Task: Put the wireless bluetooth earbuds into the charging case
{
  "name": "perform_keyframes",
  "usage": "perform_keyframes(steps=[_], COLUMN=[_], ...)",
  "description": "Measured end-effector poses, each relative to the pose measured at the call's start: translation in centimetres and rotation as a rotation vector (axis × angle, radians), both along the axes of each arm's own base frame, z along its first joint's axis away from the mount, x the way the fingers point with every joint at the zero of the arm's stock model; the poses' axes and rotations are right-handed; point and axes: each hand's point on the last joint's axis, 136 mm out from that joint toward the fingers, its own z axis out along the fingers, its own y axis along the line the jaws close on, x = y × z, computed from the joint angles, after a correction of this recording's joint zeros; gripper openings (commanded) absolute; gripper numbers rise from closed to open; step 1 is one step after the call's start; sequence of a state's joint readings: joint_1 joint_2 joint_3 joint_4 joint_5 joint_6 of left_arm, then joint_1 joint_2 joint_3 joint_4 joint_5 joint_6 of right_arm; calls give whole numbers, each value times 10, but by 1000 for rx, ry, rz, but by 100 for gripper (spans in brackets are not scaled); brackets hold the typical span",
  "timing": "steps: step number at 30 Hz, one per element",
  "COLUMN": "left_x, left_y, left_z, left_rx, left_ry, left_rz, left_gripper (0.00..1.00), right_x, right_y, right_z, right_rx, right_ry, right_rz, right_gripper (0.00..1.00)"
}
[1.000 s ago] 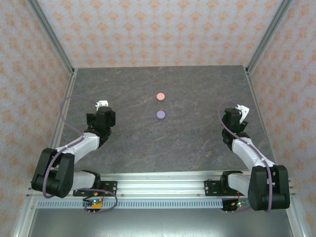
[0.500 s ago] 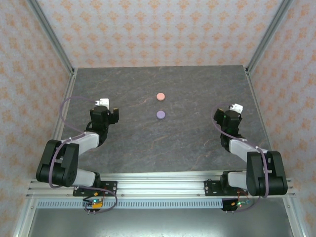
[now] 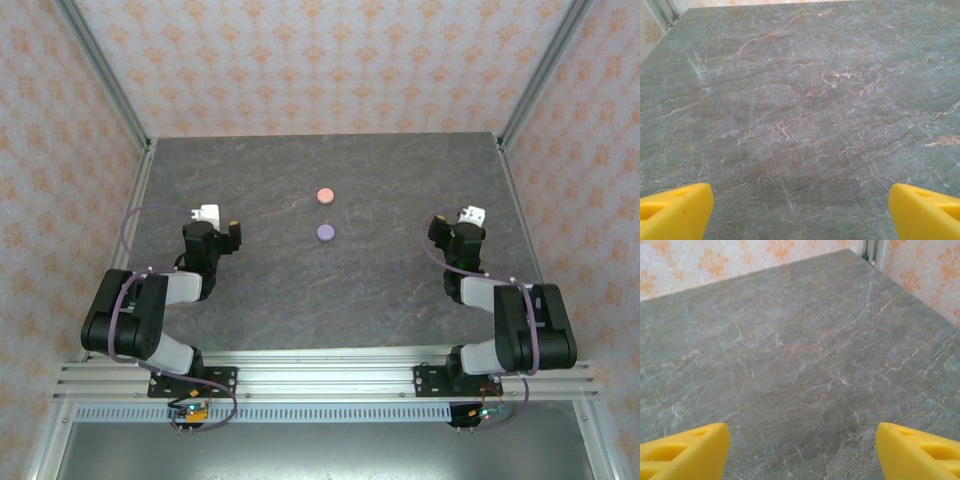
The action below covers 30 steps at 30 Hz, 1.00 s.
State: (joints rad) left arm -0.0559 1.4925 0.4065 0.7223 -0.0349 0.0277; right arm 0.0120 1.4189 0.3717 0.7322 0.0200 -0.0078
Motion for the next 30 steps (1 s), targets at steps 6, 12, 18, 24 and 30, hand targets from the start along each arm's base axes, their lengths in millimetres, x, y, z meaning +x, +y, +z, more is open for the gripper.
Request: perform_keyframes(steps=[6, 12, 18, 24, 30], left_x=[0, 0, 0, 0, 0], left_y=[4, 7, 7, 7, 7], left_z=[1, 1, 1, 1, 1], left_rx=[-4, -4, -4, -4, -4], left_ry=[-5, -6, -6, -6, -6], left_rz=[12, 18, 18, 18, 18], left_gripper=[98, 100, 100, 100, 100], right_x=[2, 8, 8, 8, 8], right_y=[2, 3, 4, 4, 4], right_z=[-28, -21, -21, -21, -21], right_rx=[-6, -14, -13, -13, -13], right_ry=[72, 55, 54, 54, 54], right_rz=[14, 26, 28, 28, 28], right_gripper=[79, 99, 99, 99, 99])
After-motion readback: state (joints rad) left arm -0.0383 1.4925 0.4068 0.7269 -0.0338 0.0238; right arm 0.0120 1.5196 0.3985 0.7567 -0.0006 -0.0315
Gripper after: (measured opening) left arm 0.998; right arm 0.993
